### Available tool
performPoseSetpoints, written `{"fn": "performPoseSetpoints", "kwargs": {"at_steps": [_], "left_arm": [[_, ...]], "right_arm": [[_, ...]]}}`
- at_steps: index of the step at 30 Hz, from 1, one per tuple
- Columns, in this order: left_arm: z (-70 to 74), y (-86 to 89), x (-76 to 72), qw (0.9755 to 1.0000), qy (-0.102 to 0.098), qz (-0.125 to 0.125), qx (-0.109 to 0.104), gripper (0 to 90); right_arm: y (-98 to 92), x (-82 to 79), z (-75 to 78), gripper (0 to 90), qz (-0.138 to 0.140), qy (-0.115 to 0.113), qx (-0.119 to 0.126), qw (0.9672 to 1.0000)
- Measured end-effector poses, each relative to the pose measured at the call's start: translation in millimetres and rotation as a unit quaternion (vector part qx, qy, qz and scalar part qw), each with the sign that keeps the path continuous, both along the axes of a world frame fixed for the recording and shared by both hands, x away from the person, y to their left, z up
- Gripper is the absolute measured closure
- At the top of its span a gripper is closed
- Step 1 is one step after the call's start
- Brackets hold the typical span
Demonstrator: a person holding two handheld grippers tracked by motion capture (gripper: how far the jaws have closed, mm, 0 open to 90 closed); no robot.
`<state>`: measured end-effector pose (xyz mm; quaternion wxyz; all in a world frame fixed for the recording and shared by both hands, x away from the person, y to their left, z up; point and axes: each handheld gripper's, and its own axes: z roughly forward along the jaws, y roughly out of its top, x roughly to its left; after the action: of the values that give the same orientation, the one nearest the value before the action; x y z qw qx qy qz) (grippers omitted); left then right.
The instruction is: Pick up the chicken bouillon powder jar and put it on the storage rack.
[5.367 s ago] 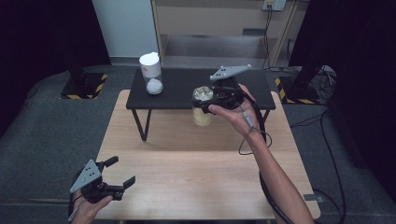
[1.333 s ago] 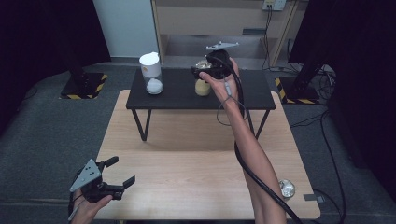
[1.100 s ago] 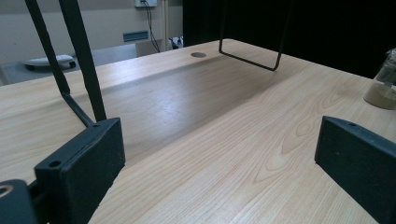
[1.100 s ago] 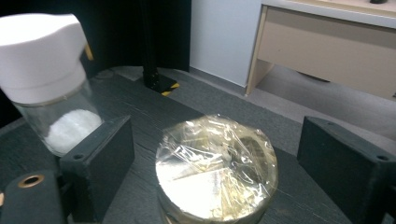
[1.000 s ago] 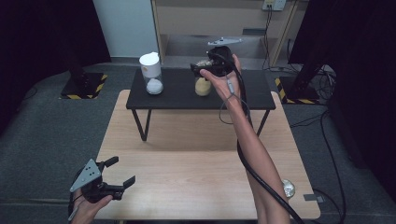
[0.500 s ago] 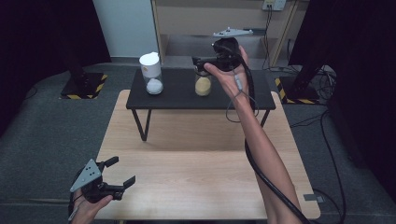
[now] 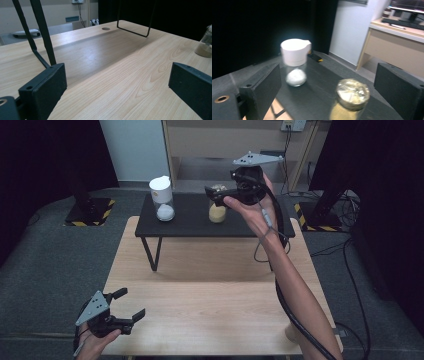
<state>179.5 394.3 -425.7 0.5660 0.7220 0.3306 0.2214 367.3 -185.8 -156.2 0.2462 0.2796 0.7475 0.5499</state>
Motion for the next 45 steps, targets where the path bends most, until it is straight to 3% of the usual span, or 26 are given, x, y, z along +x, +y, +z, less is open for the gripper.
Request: {"fn": "performPoseSetpoints", "kwargs": {"at_steps": [5, 18, 23, 34, 45], "left_arm": [[0.5, -0.3, 0.1, 1.0, 0.0, -0.002, 0.002, 0.8], [0.5, -0.2, 0.3, 1.0, 0.0, -0.002, 0.002, 1.1], [0.6, -0.5, 0.2, 1.0, 0.001, -0.001, 0.003, 1.1], [0.6, -0.4, 0.3, 1.0, 0.002, -0.001, 0.002, 1.0], [0.3, -0.5, 0.3, 1.0, 0.002, 0.0, 0.001, 1.0]], "right_arm": [[-4.9, -17.1, -3.1, 8.1, 0.021, -0.009, -0.006, 0.9997], [-35.7, -47.7, -22.6, 6.9, 0.053, -0.013, 0.02, 0.9983], [-45.5, -55.0, -31.1, 6.1, 0.053, -0.009, 0.018, 0.9984], [-65.0, -66.0, -60.7, 5.1, 0.058, 0.002, 0.039, 0.9975], [-77.2, -84.9, -82.4, 4.9, 0.058, -0.001, 0.037, 0.9977]]}}
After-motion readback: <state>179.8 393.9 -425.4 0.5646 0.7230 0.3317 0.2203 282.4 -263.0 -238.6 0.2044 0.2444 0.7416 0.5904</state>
